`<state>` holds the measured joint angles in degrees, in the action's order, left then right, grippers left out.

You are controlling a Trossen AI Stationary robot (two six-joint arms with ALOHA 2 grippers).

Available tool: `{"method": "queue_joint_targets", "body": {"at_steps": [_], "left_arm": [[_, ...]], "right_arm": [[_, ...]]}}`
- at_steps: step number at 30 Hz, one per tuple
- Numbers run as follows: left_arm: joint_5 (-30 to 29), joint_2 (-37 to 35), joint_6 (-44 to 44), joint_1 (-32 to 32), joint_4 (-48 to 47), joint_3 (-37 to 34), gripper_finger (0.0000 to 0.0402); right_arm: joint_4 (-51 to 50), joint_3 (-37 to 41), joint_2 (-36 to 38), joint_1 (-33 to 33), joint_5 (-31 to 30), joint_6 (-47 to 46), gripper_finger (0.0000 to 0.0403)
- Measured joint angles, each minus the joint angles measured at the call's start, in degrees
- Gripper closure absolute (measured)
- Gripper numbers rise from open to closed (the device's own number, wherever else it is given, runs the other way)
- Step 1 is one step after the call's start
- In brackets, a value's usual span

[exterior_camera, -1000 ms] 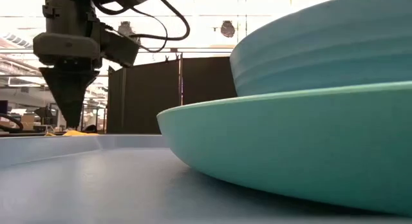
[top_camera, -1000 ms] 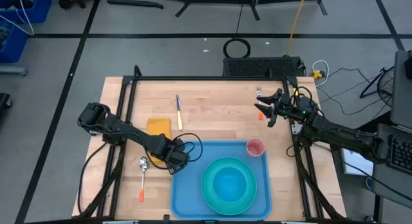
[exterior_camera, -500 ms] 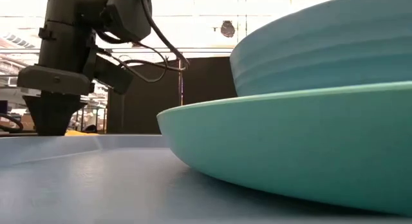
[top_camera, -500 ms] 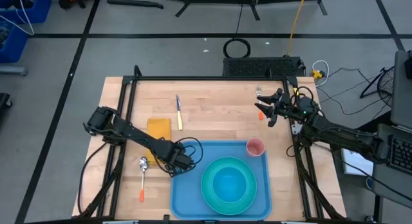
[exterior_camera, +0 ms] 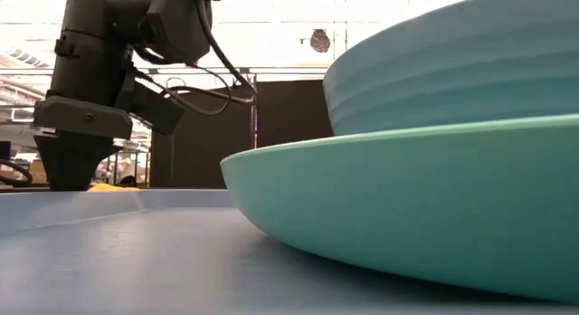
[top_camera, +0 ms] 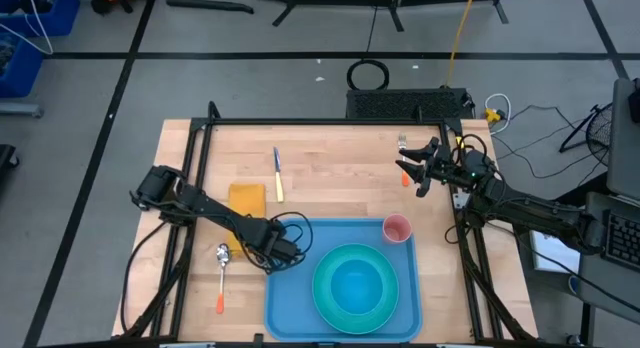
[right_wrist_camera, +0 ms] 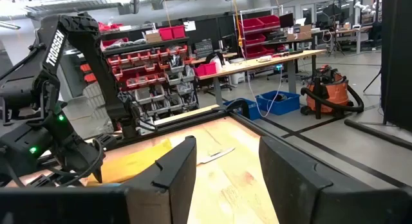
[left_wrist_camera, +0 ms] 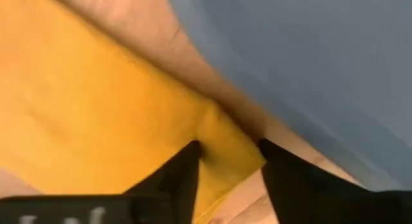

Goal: Set up tray
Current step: Put the yellow table napkin on the left side of the blue tray

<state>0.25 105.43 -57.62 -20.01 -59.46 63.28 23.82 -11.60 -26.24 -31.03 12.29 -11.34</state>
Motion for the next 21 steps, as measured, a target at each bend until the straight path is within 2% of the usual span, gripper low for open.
{"method": "queue_joint_targets", "body": {"at_steps": [7,13,21], "left_arm": [[-0.1,0.2,-0.6,1.2,-1.1,-0.2,0.0381],[-0.3,0.2,0.1,1.4,-2.2,-0.2,0.0391],[-1.6,0.0,0.9,0.9,-13.8,3.6,0.0391]], "right_arm": [[0.2,0.0,0.0,0.0,0.0,0.0,0.0243],[0.4,0.0,0.0,0.0,0.0,0.0,0.0243],[1.3,0.0,0.0,0.0,0.1,0.0,0.0243]]}}
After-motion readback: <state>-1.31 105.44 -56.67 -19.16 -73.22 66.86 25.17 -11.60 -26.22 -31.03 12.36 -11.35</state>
